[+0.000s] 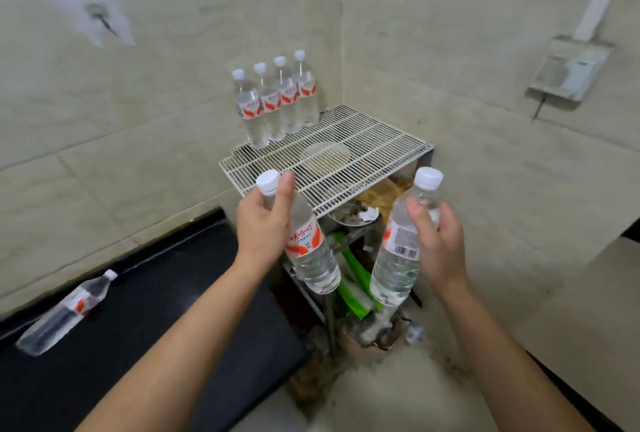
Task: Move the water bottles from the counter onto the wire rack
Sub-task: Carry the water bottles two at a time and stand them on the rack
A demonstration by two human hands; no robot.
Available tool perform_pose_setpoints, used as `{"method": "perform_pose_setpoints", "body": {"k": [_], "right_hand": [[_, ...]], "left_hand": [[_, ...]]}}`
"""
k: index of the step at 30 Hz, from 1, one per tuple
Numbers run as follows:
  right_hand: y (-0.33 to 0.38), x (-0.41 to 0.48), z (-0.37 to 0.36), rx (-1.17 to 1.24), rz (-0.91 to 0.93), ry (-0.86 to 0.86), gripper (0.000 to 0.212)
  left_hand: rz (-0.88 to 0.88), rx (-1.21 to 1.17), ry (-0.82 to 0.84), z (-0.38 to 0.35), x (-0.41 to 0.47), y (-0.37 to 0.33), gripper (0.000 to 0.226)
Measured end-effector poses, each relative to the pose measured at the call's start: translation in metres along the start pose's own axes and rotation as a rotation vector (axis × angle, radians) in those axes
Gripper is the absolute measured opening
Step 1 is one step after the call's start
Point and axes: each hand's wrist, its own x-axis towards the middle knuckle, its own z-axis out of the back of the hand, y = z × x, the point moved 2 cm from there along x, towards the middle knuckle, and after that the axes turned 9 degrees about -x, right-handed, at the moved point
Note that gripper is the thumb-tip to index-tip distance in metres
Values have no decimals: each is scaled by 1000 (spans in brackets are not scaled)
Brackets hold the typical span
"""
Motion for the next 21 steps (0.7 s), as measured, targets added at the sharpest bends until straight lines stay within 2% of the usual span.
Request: {"method": "perform_pose_setpoints", "body": {"k": [2, 5, 9, 13, 16, 19, 21], "right_hand": [[6, 23, -2, -38, 72, 27, 47], [13, 60, -13, -33, 109, 77, 53], [26, 118, -38, 5, 166, 117, 41], [28, 182, -69, -25, 220, 122, 37], [24, 228, -93, -44, 205, 166, 50], [17, 266, -113, -64, 198, 201, 65], [10, 288, -126, -67, 187, 221, 66]], "left_hand": [[-9, -11, -9, -10, 19, 2, 47], [-47, -19, -53, -21, 57, 7, 45], [-111, -55, -94, -37, 111, 15, 39], [-147, -31, -144, -48, 168, 39, 60], [-120, -18, -195, -53, 208, 56, 61], [-86, 5, -231, -57, 238, 66, 51], [-64, 37, -246, -56, 256, 74, 43]]}}
